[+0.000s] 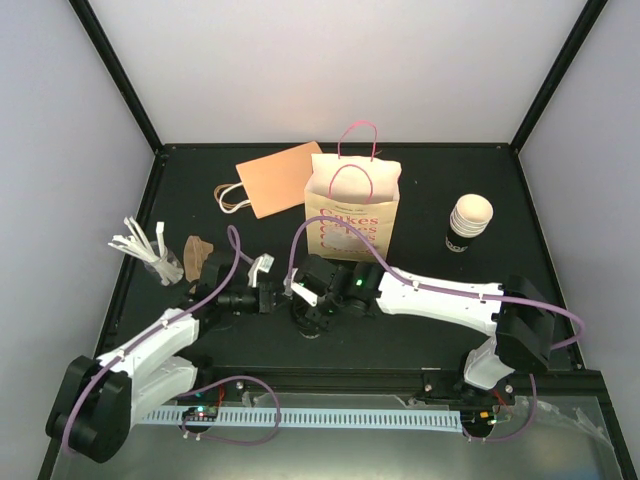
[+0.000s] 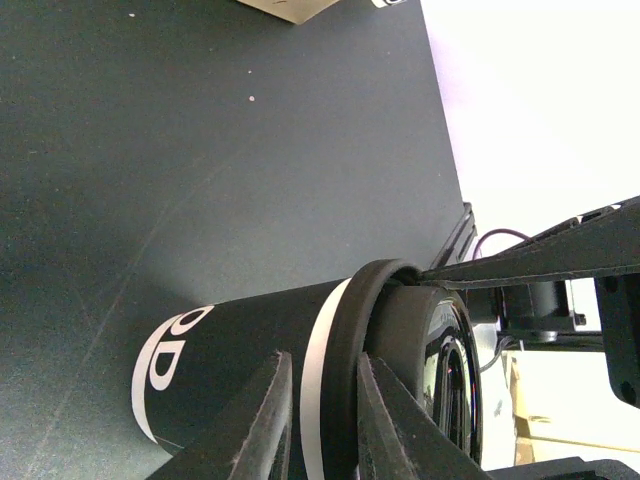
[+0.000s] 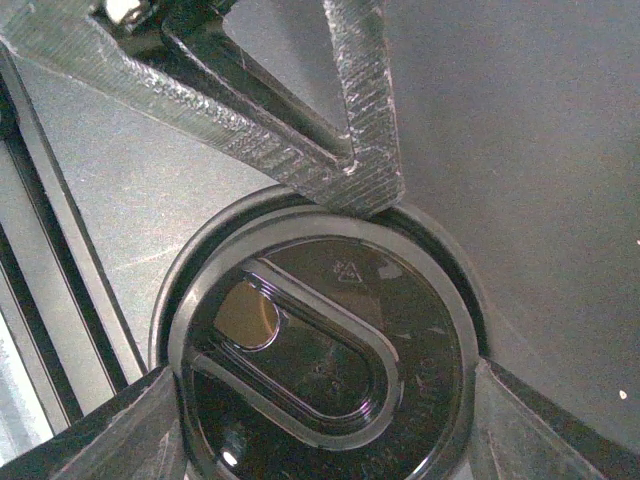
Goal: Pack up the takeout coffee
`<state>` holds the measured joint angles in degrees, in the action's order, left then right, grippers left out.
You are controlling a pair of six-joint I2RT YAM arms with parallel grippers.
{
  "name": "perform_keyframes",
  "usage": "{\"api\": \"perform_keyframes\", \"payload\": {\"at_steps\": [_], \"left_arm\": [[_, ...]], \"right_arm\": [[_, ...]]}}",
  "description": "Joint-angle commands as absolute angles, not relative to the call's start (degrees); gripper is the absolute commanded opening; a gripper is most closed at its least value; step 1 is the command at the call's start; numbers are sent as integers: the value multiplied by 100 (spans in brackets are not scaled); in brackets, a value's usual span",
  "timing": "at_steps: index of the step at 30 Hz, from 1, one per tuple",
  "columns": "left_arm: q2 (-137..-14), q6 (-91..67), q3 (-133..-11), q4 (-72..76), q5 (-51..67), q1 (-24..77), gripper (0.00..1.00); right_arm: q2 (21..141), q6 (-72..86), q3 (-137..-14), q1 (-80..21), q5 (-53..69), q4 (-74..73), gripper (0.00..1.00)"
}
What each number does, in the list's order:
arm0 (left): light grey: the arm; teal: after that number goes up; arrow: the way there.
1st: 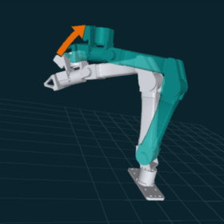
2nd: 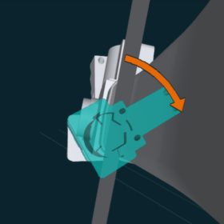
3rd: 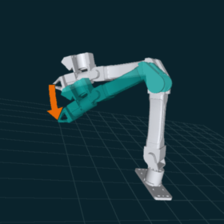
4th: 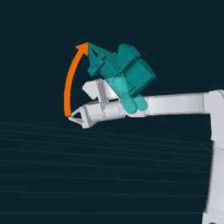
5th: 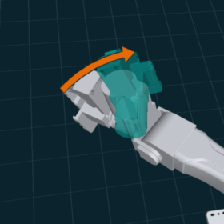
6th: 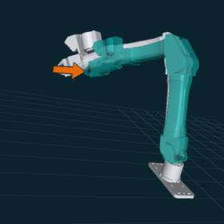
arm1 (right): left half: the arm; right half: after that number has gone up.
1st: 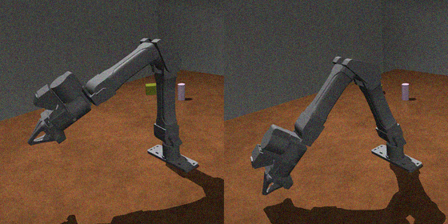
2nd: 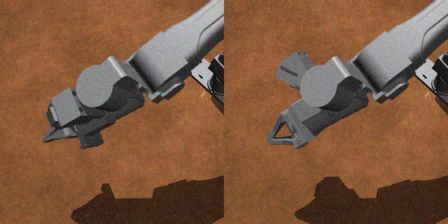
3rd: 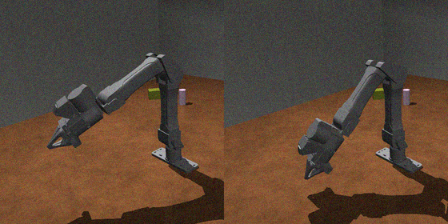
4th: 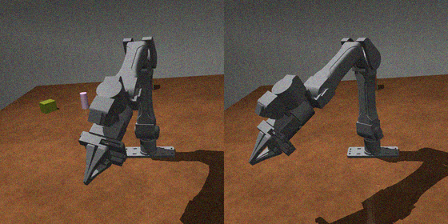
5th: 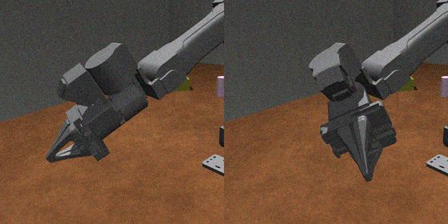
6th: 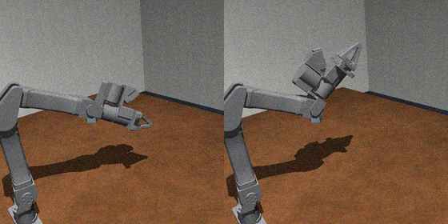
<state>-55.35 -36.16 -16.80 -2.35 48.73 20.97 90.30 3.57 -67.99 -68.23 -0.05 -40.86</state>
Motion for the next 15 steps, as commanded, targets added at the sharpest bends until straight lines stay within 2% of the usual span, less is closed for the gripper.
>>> {"api": "perform_keyframes", "payload": {"at_steps": [1,8,15], "left_arm": [[-5966,-3491,-1382,-998,4191,2284,19],[-5442,-3718,-1535,-1102,4133,2382,20],[-4361,-3643,-2321,-1936,3816,2381,30]], "right_arm": [[9446,324,-6407,-6855,548,-4634,68],[9433,443,-6521,-6854,231,-4696,68],[9339,554,-6636,-6850,-12,-4754,68]]}}
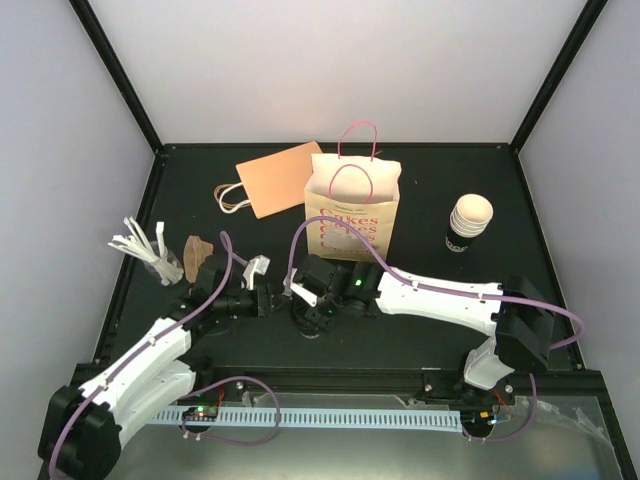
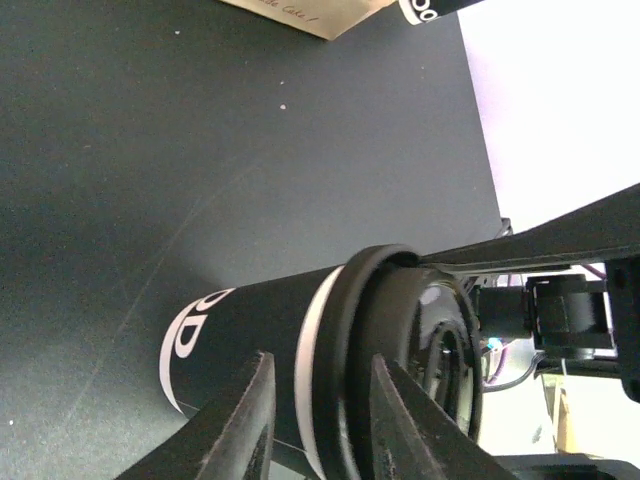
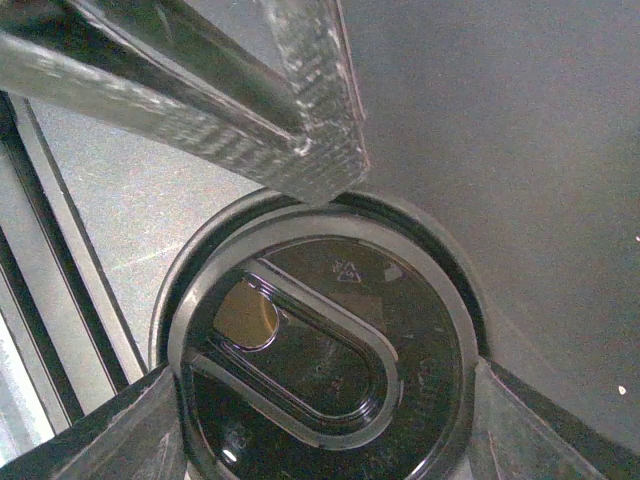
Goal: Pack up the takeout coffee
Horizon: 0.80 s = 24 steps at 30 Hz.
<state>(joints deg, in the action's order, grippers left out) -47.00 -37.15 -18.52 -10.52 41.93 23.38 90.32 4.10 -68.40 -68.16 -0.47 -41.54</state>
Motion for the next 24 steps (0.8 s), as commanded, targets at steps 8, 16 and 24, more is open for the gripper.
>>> {"api": "perform_keyframes", "payload": {"at_steps": [8,16,24], "left_arm": [[-4543,-3798,-2280,-1260,4651,2390,48],[-5307,-3561,-2358,-1088,4755,2459,49],[-5768,-3340,-2512,-1173,4597,2654,50]], "right_arm": [[9183,503,-6602,-6850,-53,-4747,68],[9138,458,-6601,-6855,-53,-4705,68],[9087,461,-6635,-6853,-126,-4694,71]]}}
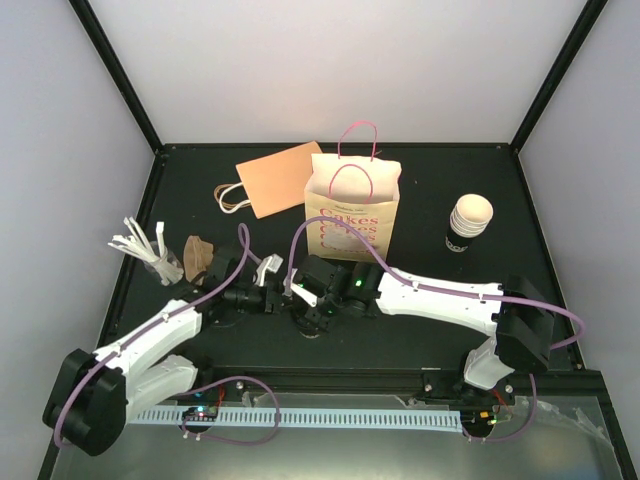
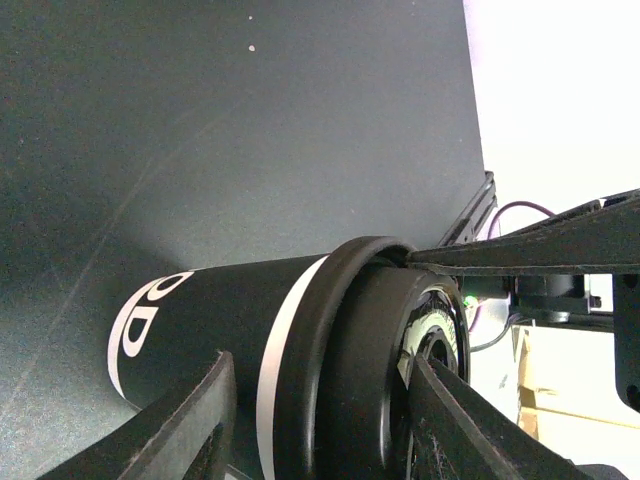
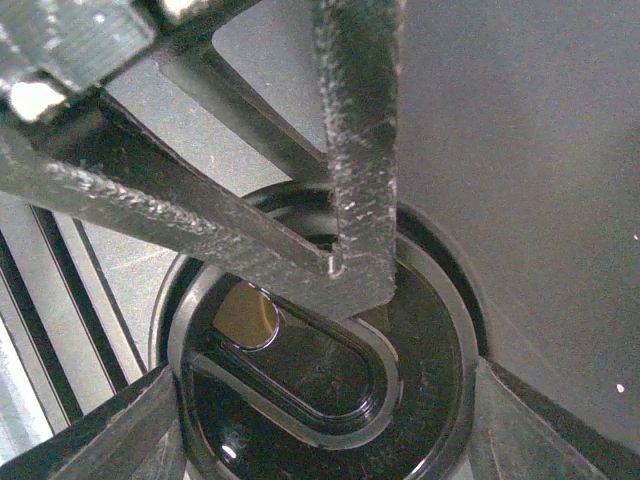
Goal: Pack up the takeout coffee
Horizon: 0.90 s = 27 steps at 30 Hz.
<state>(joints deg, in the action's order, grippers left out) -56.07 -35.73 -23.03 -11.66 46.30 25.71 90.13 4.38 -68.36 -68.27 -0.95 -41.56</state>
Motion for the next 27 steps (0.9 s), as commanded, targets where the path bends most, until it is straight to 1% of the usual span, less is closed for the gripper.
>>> {"api": "perform_keyframes", "payload": {"at_steps": [1,4,11,15,22,27], "left_arm": [[-5804,-3309,-2526,-1232,4526,2650,50],[-5906,-3177,-2578,-1473,4318,2663,48],[-6022,-3054,-2640,-1696,4096,2667,46],[-6001,-3039,-2695,-1745,4070,2672,46],[-5966,-3033,-2796,-1839,4057,2669,47],[-5799,-3016,-3075,-2058,4097,2670,52]], "right_arm": [[9052,469,-6642,-6855,-166,-4685,73],[8920,521,-6681,-6852,-319,-4661,83],[8627,575,-6968,-6855,-366,-4632,92],[8495,658,-7027,-6848,-477,-4610,100],[8085,1062,-6977,-6849,-723,-4457,100],[7480,1838,-6702,-6823,-892,-4345,100]]}}
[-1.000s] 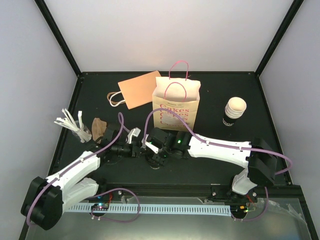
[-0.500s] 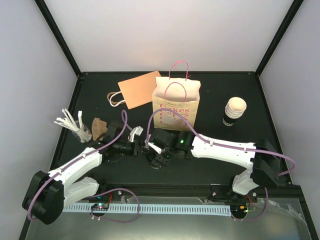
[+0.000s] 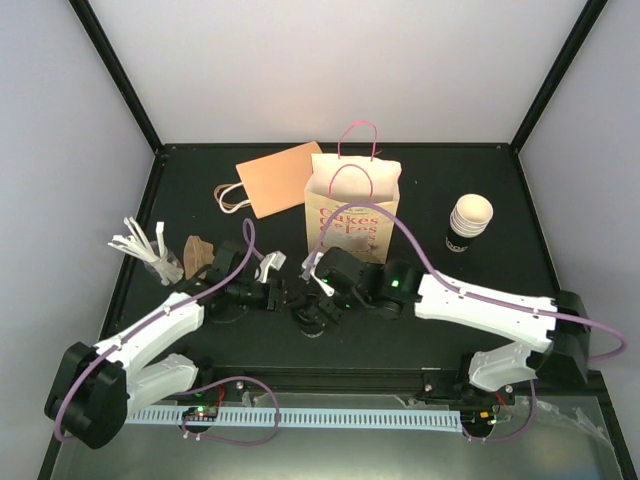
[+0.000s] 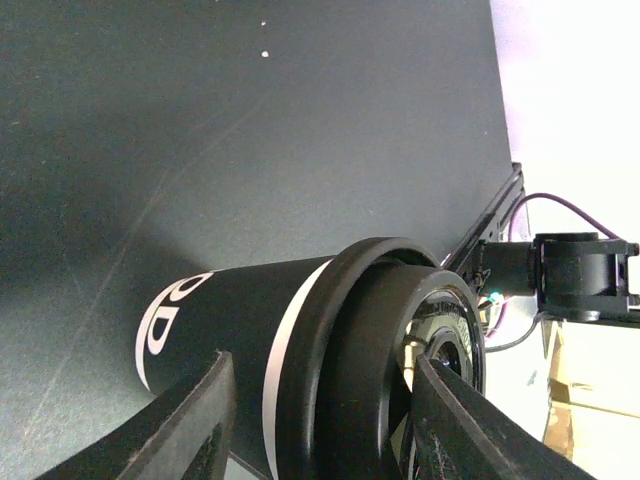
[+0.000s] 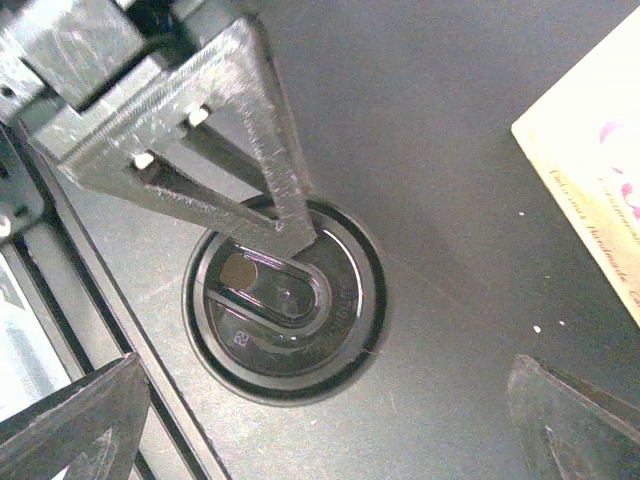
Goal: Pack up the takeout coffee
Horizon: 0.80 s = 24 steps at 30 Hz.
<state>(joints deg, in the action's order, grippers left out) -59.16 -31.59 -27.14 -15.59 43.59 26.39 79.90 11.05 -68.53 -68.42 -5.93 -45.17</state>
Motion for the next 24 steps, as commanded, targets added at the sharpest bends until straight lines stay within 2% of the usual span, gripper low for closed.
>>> {"api": "perform_keyframes", "payload": {"at_steps": [1,5,8,13,17,20,24], "left_arm": [[-5759,-2971,-3208,-2172,4085,2672,53],[-5611,-2751,-3766,-2671,3940,2677,62],[-5497,-2464,-4078,-3100,3643,2803,66],[-5319,-2184,-4552,-3701,2551,3572,70],[-5571,-2129,-5096,-4292,1178,4502,83],[-5920,-2017,-5389,-4662,799,4880,95],[-6296,-1742,-5675,-4919,737,5124,99]], "right_arm": [[7347,2051,-6596,-6798,-898,-4369,100],[6830,2696,-6085,-6633,-563,-4440,99],[6577,3270,-5646,-6401,-186,-4312,94],[6224,3908,-4805,-6064,756,-3253,76],[6007,4350,-4247,-5692,1328,-2470,64],[5770,4580,-3838,-5416,1850,-1795,62],[5689,4684,-3623,-5300,1995,-1539,60]]}}
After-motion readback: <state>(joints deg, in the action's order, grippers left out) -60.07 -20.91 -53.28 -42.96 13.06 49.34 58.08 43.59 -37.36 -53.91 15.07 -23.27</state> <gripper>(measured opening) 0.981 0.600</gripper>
